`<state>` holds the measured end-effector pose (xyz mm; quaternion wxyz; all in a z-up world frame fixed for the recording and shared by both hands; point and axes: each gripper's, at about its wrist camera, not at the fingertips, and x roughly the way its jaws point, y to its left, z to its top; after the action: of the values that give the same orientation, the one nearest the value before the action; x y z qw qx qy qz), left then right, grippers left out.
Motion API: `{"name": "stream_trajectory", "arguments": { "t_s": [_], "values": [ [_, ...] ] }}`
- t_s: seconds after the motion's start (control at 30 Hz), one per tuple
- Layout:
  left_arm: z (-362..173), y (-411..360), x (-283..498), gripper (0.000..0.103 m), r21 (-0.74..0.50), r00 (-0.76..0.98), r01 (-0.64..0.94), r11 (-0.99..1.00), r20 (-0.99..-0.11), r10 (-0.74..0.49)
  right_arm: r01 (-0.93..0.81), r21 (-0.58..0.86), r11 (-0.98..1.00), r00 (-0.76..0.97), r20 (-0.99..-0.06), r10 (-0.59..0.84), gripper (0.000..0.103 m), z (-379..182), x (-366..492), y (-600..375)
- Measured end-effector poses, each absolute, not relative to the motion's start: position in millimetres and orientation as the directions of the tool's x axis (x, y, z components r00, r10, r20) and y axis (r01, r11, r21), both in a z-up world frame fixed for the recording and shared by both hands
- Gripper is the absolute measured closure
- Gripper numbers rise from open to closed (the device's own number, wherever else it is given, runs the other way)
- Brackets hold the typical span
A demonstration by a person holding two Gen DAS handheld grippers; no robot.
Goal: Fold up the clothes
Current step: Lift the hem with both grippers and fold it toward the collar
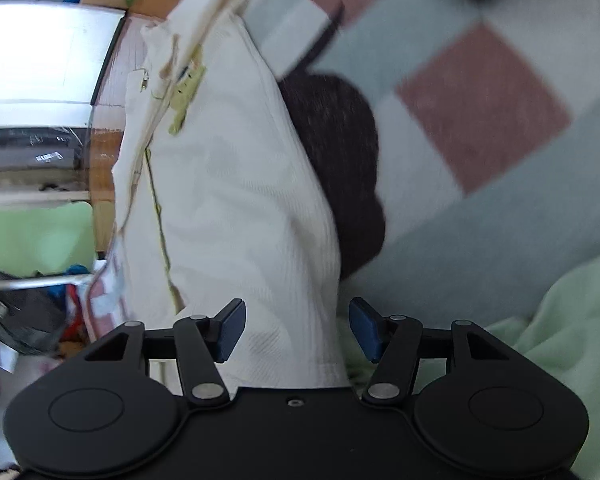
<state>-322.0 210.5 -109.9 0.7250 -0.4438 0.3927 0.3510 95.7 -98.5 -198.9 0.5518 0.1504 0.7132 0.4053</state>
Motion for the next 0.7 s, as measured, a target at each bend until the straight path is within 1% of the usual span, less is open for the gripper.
{"name": "stream_trajectory", "arguments": {
  "t_s": [0.03, 0.07, 0.1, 0.2, 0.27, 0.4, 0.5, 0.6, 0.7],
  "values": [
    [-110.3, 209.9, -320.5, 0.099, -0.367, 0.45, -0.85, 0.377, -0.879, 0.159, -0.236, 0.75, 0.618, -0.35, -0.659, 0.666, 0.084, -200.4, 92.5, -96.0],
    [-108.3, 208.2, -319.0, 0.099, -0.354, 0.448, -0.846, 0.399, -0.877, 0.172, -0.278, 0.741, 0.611, -0.341, -0.671, 0.659, 0.097, -196.2, 89.6, -90.5],
    [-103.6, 205.5, -317.4, 0.099, -0.332, 0.444, -0.842, 0.424, -0.874, 0.197, -0.327, 0.73, 0.6, -0.323, -0.683, 0.655, 0.097, -187.4, 89.2, -84.8],
    [-86.1, 204.5, -309.8, 0.1, -0.312, 0.473, -0.824, 0.473, -0.838, 0.272, -0.427, 0.738, 0.522, -0.275, -0.656, 0.703, 0.097, -151.7, 94.5, -72.8],
    [-75.4, 214.1, -299.4, 0.1, -0.318, 0.494, -0.819, 0.478, -0.814, 0.305, -0.463, 0.751, 0.471, -0.273, -0.627, 0.73, 0.097, -127.0, 101.2, -63.9],
    [-54.0, 234.6, -276.2, 0.1, -0.32, 0.529, -0.809, 0.493, -0.764, 0.371, -0.511, 0.745, 0.428, -0.265, -0.611, 0.746, 0.097, -88.1, 122.0, -30.2],
    [-39.2, 256.8, -250.4, 0.1, -0.289, 0.537, -0.803, 0.521, -0.731, 0.422, -0.556, 0.7, 0.449, -0.25, -0.656, 0.712, 0.097, -66.4, 143.8, 10.2],
    [-37.4, 283.4, -217.4, 0.1, -0.249, 0.538, -0.785, 0.567, -0.728, 0.426, -0.643, 0.592, 0.486, -0.185, -0.736, 0.651, 0.097, -47.1, 168.6, 62.4],
    [-38.7, 310.6, -188.6, 0.1, -0.207, 0.527, -0.777, 0.595, -0.73, 0.435, -0.66, 0.576, 0.483, -0.174, -0.742, 0.647, 0.097, -37.6, 199.3, 109.5]
  ]
}}
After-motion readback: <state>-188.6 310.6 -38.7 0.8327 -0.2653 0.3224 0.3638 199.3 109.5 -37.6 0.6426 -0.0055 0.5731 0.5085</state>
